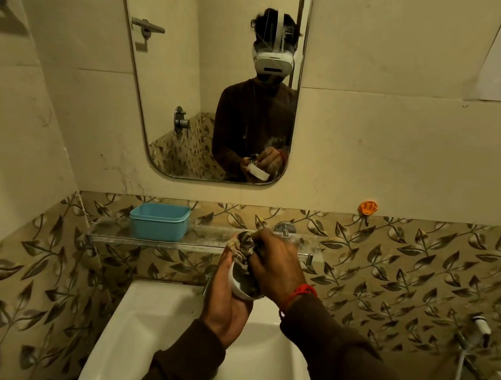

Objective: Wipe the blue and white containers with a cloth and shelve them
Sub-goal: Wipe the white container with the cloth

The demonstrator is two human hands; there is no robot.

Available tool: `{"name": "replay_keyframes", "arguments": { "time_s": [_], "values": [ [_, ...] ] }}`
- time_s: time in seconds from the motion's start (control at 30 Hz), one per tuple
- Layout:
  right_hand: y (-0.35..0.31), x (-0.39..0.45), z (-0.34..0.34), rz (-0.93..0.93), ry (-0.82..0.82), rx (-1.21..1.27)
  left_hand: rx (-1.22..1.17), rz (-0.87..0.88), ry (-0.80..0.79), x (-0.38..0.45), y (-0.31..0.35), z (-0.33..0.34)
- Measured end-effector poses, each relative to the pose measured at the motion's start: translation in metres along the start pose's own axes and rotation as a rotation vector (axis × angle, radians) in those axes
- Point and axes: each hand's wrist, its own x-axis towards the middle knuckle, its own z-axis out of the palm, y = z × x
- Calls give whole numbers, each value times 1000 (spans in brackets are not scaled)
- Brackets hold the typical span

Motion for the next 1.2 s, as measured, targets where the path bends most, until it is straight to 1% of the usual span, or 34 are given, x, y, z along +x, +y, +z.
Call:
{"name": "replay_keyframes", "arguments": {
  "time_s": [0.13, 0.27, 0.33, 0.4, 0.47, 0.5, 0.57, 0.63, 0.7, 0.8, 0.87, 0.97, 1.07, 1.13, 1.2],
  "values": [
    [-5, 1, -18, -101, -182, 110, 21, 24, -36, 4, 10, -4],
    [-6, -4, -29, -182, -476, 212, 50, 9, -120, 5, 23, -11],
    [-5, -4, -33, -229, -531, 213, 48, -18, -153, 4, 25, -11],
    [-5, 0, -38, -347, -485, 115, 23, -66, -149, 1, 25, -5],
    [-5, 6, -40, -522, -372, -54, -15, -103, -114, 1, 25, 1],
    [-4, 10, -40, -570, -322, -126, -34, -103, -107, 2, 25, 4],
    [-4, 18, -43, -600, -221, -264, -49, -90, -109, 4, 28, 8],
    [-2, 24, -44, -596, -96, -385, -27, -86, -113, 6, 30, 10],
    [-1, 26, -42, -564, -4, -452, 35, -60, -110, 8, 29, 13],
    [-1, 19, -30, -481, 60, -522, 137, 41, -81, 11, 28, 13],
    [-1, 17, -22, -407, 67, -563, 191, 98, -87, 10, 28, 11],
    [-3, 16, -14, -310, -63, -629, 216, 132, -100, 6, 26, 6],
    [-3, 10, -13, -210, -260, -564, 256, 131, -102, 1, 22, 0],
    [-9, 2, -12, -199, -383, -512, 305, 139, -83, -1, 21, -2],
    [-16, -6, -11, -205, -463, -442, 342, 163, -67, -1, 23, -4]
  ]
}}
